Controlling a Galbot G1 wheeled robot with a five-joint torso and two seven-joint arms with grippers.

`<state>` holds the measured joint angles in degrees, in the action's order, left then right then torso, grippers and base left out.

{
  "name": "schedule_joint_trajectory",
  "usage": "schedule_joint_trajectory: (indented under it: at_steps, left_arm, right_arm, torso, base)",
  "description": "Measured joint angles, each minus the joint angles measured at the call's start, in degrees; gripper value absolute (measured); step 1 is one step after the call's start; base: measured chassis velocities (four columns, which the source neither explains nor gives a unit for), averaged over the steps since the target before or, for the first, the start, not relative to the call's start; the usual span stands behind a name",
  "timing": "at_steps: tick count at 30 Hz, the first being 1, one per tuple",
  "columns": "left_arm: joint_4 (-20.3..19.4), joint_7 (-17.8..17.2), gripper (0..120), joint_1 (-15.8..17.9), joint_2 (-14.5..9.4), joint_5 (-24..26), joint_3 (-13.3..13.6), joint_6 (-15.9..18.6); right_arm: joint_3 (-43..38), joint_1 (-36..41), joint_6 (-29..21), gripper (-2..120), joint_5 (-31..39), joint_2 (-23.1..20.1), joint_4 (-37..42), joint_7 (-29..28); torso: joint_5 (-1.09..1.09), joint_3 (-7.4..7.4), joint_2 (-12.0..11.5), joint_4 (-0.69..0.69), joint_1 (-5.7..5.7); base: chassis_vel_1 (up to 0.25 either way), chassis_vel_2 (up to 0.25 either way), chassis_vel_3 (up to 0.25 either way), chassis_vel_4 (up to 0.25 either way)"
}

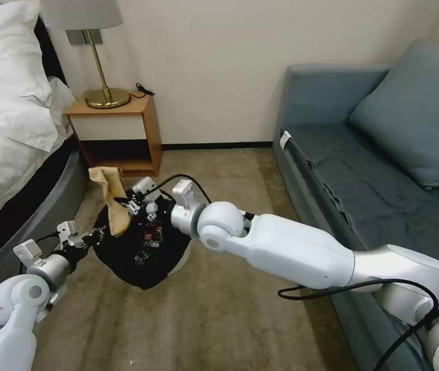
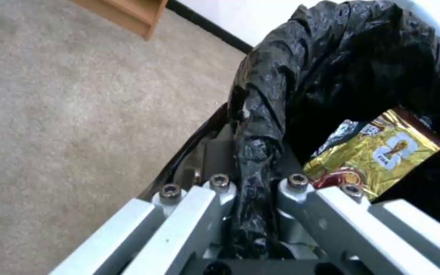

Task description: Pick up the trash bin, then pick up the garbage on the floor and place it into the trash bin.

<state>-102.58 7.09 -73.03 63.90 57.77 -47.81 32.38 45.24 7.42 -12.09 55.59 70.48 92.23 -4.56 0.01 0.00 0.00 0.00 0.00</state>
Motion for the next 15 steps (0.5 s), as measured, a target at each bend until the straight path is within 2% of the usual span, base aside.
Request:
schedule_joint_trajectory:
  at_steps: [2,5,7,11,12,15]
  left_arm:
    - [-0.1,-0.3,4,-0.1,0.1,0.1,0.0,0.0]
    - [-0.1,-0.8,4,-0.1,0.4,0.4,0.0,0.0]
    - [-0.1,-0.9,4,0.0,0.4,0.5,0.0,0.0]
    - [0.2,-1.3,4,0.5,0.4,0.8,0.0,0.1]
    - [0.2,-1.3,4,0.5,0.4,0.8,0.0,0.1]
    - [1.0,-2.1,4,0.8,0.6,0.8,0.0,0.1]
  right_arm:
    - [0.0,0.3,0.3,12,-0.9,-0.1,-0.7,0.2]
    - [0.0,0.9,0.7,27,-3.0,0.0,-2.2,0.4]
    - [0.0,1.1,0.7,30,-3.5,0.0,-2.5,0.4]
    - [-0.2,2.1,1.2,48,-4.6,0.3,-3.6,0.3]
    - [-0.2,2.1,1.2,48,-4.6,0.3,-3.6,0.3]
    - [-1.6,3.4,1.9,62,-5.8,0.2,-3.1,-0.3]
  torso:
    - [0.00,0.00,0.0,0.00,0.00]
    - [0.00,0.00,0.0,0.00,0.00]
    - [-0.01,0.00,0.0,0.00,0.00]
    - [-0.01,0.00,0.0,0.00,0.00]
    - [-0.01,0.00,0.0,0.00,0.00]
    - [0.00,0.00,0.0,0.00,0.00]
  base:
    - [0.000,0.000,0.000,0.000]
    - [0.000,0.000,0.000,0.000]
    - [0.000,0.000,0.000,0.000]
    - [0.000,0.000,0.000,0.000]
    - [0.000,0.000,0.000,0.000]
    - [0.000,0.000,0.000,0.000]
